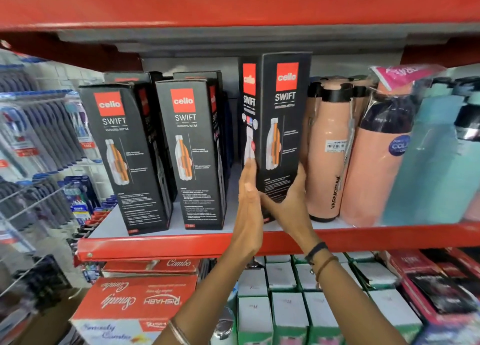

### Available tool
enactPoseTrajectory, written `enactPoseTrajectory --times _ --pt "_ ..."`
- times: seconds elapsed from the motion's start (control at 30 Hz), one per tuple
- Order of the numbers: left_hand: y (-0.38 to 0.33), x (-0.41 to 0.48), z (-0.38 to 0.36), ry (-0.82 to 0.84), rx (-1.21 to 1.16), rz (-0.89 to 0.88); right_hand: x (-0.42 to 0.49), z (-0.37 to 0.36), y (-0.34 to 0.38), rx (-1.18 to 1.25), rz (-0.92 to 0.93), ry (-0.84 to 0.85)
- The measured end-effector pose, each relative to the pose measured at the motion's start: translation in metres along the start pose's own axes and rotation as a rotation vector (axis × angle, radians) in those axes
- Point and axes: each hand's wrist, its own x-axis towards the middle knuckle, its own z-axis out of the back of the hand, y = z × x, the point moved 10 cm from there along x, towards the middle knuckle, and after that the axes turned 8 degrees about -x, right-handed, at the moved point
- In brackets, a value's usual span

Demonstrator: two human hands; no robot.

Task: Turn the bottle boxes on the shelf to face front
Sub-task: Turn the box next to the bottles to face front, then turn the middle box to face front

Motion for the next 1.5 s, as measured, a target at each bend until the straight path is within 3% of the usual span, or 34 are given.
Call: enactPoseTrajectory --times 0.17,0.4,0.63,0.83,0.97,1.07,1.13,1.27,1.4,1.5 --pt "-0.015 0.015 0.018 -0.152 0.116 -0.018 0.013 0.003 -0.002 0.084 -0.027 0.079" --pt "0.003 0.02 0.028 -0.091 0.07 0.018 0.007 -0.011 -0.007 0.014 -0.028 0.239" --pt "0.029 0.007 0.025 -0.011 0.096 0.087 0.0 -0.014 -0.031 -0.034 0.014 0.181" --pt "0.028 0.0 0.029 0.0 0.158 0.057 -0.008 -0.009 -0.033 0.09 -0.026 0.088" --pt "-0.016 -0.024 0.055 -0.182 0.295 -0.25 -0.034 0.015 -0.001 0.026 0.088 -0.276" --pt "-0.033 -0.042 0.104 -0.469 0.319 -0.351 -0.06 -0.005 0.041 0.012 0.247 -0.317" --pt "-0.028 -0.043 0.131 -0.559 0.299 -0.298 -0.067 -0.039 0.055 0.035 0.267 -0.187" --pt "-0.002 -0.021 0.145 -0.405 0.189 -0.035 -0.062 -0.104 0.049 0.017 0.136 0.061" --pt "0.018 -0.01 0.155 -0.305 0.065 0.166 -0.051 -0.132 0.038 -0.058 -0.041 0.155" --pt "0.012 -0.012 0.159 -0.219 -0.018 0.192 -0.047 -0.13 0.046 -0.052 -0.042 0.129"
